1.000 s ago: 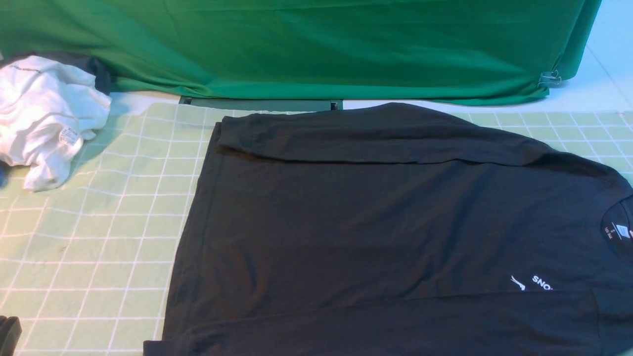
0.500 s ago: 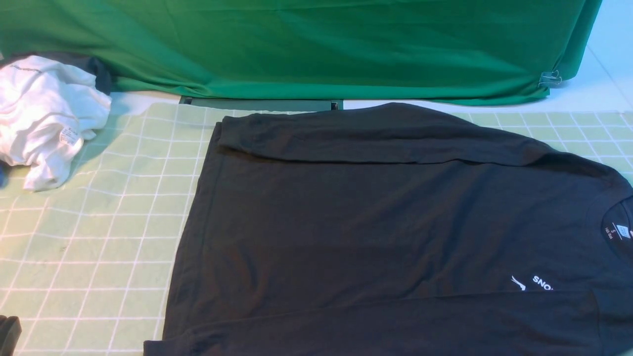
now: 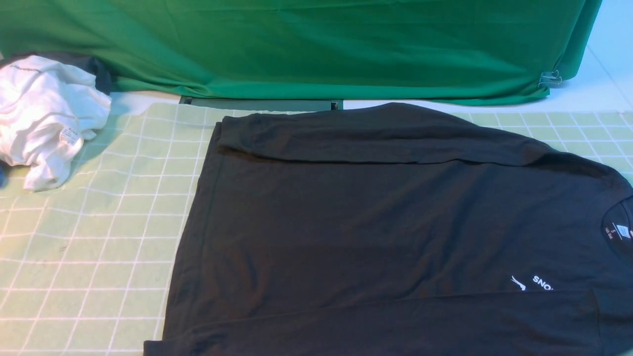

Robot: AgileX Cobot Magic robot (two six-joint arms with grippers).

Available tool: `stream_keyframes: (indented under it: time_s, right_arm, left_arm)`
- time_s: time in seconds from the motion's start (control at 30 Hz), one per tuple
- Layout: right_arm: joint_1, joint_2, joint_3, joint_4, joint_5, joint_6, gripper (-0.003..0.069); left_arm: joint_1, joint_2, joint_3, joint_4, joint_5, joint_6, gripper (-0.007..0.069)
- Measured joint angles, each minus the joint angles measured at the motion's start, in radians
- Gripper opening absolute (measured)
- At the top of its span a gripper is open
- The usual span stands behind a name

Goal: Fold a long-sleeved shirt over a green coffee tablecloth.
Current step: 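Grasp the left edge of the dark T-shirt lying flat on the table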

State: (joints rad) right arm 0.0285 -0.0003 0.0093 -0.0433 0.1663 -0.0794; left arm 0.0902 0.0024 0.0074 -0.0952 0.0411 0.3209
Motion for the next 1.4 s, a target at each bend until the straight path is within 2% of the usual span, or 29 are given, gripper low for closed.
stream_keyframes:
  time_s: [0.13, 0.17, 0.23, 0.27, 0.4, 0.47, 0.57, 0.6, 0.67, 0.73, 0.8, 0.87, 0.9, 0.93, 1.03, 1.13, 1.17, 1.27, 1.33, 1.4]
  right_arm:
    - [0.000, 0.000, 0.000, -0.008, -0.226, -0.009, 0.0235]
    - [0.000, 0.000, 0.000, -0.008, -0.241, -0.009, 0.0235]
    - [0.000, 0.000, 0.000, -0.011, -0.450, 0.022, 0.0237]
    - [0.000, 0.000, 0.000, -0.012, -0.489, 0.041, 0.0238]
    - [0.000, 0.000, 0.000, -0.013, -0.663, 0.311, 0.0239]
    - [0.000, 0.000, 0.000, -0.012, -0.711, 0.406, 0.0239]
    - [0.000, 0.012, 0.000, -0.012, -0.743, 0.506, 0.0236]
    - [0.000, 0.028, 0.000, -0.012, -0.745, 0.526, 0.0232]
    - [0.000, 0.069, -0.006, -0.013, -0.736, 0.530, 0.0209]
    - [0.000, 0.112, -0.039, -0.014, -0.702, 0.512, 0.0166]
    - [0.000, 0.207, -0.122, -0.014, -0.656, 0.451, 0.0071]
    - [0.000, 0.293, -0.203, -0.015, -0.624, 0.378, 0.0027]
    - [0.000, 0.314, -0.222, -0.015, -0.620, 0.369, 0.0025]
    - [0.000, 0.398, -0.297, -0.015, -0.579, 0.293, 0.0019]
    - [0.000, 0.539, -0.408, -0.016, -0.483, 0.200, 0.0018]
    - [0.011, 0.673, -0.514, -0.019, -0.294, 0.110, 0.0018]
    - [0.021, 0.699, -0.535, -0.019, -0.236, 0.093, 0.0018]
    - [0.081, 0.830, -0.637, -0.019, 0.113, -0.010, 0.0017]
    - [0.124, 0.884, -0.663, -0.019, 0.237, -0.050, 0.0017]
    - [0.173, 0.949, -0.672, -0.019, 0.288, -0.070, 0.0017]
  left_arm:
    - [0.000, 0.000, 0.000, 0.025, -0.041, 0.011, -0.0027]
    - [0.000, 0.000, 0.000, 0.026, -0.048, 0.014, -0.0027]
    - [0.000, 0.000, 0.000, 0.062, -0.177, 0.019, -0.0027]
    - [0.000, 0.000, 0.000, 0.069, -0.199, 0.020, -0.0027]
    - [0.000, 0.000, 0.000, 0.085, -0.395, 0.026, -0.0027]
    - [0.000, 0.000, 0.000, 0.095, -0.476, 0.014, -0.0027]
    - [0.000, 0.000, 0.000, 0.102, -0.647, -0.178, -0.0027]
    - [0.000, -0.001, 0.000, 0.102, -0.716, -0.290, -0.0027]
    - [0.000, 0.006, -0.008, 0.112, -0.744, -0.414, -0.0027]
    - [0.000, 0.034, -0.050, 0.155, -0.696, -0.499, -0.0027]
    - [0.000, 0.112, -0.168, 0.266, -0.571, -0.588, -0.0027]
    - [0.000, 0.195, -0.275, 0.358, -0.456, -0.653, -0.0027]
    - [0.000, 0.205, -0.286, 0.364, -0.446, -0.665, -0.0027]
    - [0.000, 0.304, -0.386, 0.400, -0.366, -0.700, -0.0027]
    - [0.000, 0.455, -0.508, 0.419, -0.241, -0.723, -0.0027]
    - [-0.028, 0.614, -0.630, 0.385, 0.004, -0.745, -0.0027]
    - [-0.039, 0.646, -0.655, 0.365, 0.069, -0.739, -0.0027]
    - [-0.107, 0.805, -0.764, 0.196, 0.405, -0.553, -0.0027]
    - [-0.136, 0.890, -0.800, 0.070, 0.537, -0.439, -0.0027]
    - [-0.172, 0.988, -0.816, -0.084, 0.636, -0.303, -0.0027]
